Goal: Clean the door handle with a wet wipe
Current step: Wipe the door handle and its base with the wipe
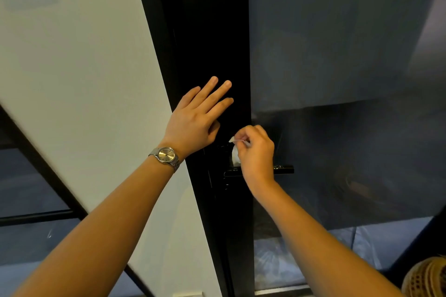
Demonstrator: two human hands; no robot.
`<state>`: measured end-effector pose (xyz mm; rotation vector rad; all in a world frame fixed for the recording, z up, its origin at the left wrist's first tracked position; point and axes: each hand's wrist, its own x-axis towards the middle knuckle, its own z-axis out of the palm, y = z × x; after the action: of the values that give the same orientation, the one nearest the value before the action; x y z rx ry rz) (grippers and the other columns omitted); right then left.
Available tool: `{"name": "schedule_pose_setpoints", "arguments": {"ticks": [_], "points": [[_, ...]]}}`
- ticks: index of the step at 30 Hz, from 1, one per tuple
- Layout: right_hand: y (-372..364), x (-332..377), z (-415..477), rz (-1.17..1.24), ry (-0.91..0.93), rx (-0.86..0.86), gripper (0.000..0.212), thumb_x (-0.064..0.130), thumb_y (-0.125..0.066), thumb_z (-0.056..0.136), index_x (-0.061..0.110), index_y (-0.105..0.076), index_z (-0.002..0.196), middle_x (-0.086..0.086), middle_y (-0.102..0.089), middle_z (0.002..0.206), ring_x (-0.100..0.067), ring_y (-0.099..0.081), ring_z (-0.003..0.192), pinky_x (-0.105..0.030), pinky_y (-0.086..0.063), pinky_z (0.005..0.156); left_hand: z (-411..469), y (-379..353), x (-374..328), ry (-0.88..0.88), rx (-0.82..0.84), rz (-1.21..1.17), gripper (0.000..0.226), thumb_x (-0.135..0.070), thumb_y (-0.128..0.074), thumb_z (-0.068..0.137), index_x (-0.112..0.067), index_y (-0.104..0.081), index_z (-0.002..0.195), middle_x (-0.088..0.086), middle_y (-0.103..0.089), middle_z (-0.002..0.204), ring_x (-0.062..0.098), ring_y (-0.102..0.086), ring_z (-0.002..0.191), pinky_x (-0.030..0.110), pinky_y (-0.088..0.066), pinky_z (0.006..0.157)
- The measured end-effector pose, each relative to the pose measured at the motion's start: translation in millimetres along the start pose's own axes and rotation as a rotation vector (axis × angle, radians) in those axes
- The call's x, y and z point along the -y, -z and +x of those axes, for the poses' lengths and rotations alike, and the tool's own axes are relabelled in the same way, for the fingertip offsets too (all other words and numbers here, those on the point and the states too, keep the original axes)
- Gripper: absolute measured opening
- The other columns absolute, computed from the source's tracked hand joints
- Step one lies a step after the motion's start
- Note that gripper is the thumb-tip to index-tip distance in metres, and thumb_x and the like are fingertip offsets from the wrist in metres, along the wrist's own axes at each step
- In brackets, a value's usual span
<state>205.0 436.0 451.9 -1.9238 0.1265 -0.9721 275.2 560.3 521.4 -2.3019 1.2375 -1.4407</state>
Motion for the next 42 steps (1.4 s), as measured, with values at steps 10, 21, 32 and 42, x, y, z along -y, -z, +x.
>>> {"name": "schedule_pose_setpoints", "arguments": {"ticks": [10, 21, 32, 42], "points": [[-24.8, 7.7, -14.2, -0.490, 0.366, 0.183, 0.035, 0.028, -0.053, 0.087, 0.004, -0.073, 0.071, -0.007, -0.066, 0.081, -0.027, -0.058, 0.081, -0.036, -0.051, 0.065, -0.1, -4.1, -0.2, -0.010, -0.047, 0.032, 0.044, -0.024, -0.050, 0.084, -0.017, -0.051, 0.127, 0.007, -0.042, 0.143, 0.027, -0.034, 0.135, 0.035, -0.019, 0.110], [1.8, 3.0, -23.9, -0.516, 0.170, 0.283, 0.045, 0.036, -0.046, 0.096, 0.011, -0.045, 0.132, -0.008, -0.048, 0.126, -0.024, -0.052, 0.109, -0.030, -0.048, 0.078, -1.4, -6.7, 1.3, -0.020, -0.049, 0.016, 0.043, -0.025, -0.050, 0.084, -0.017, -0.052, 0.126, 0.006, -0.042, 0.143, 0.027, -0.033, 0.135, 0.035, -0.020, 0.110], [32.9, 9.6, -10.0, 0.005, -0.160, 0.428, 0.011, 0.001, -0.066, 0.083, 0.005, -0.073, 0.091, 0.006, -0.063, 0.083, 0.000, -0.058, 0.069, -0.002, -0.045, 0.067, -1.9, -0.3, -3.1, 0.038, 0.004, -0.116, 0.043, -0.022, -0.058, 0.079, -0.016, -0.056, 0.122, 0.006, -0.042, 0.144, 0.026, -0.031, 0.136, 0.040, -0.025, 0.109], [77.6, 26.7, 17.4, 0.685, -0.493, 0.198, 0.025, -0.005, -0.051, 0.085, 0.013, -0.067, 0.095, 0.001, -0.068, 0.079, -0.007, -0.067, 0.066, -0.018, -0.052, 0.057, 27.2, 30.1, -42.7, 0.452, 0.307, -1.100, 0.037, -0.049, -0.043, 0.091, -0.021, -0.065, 0.101, -0.004, -0.070, 0.091, 0.011, -0.064, 0.086, 0.033, -0.053, 0.082]]}}
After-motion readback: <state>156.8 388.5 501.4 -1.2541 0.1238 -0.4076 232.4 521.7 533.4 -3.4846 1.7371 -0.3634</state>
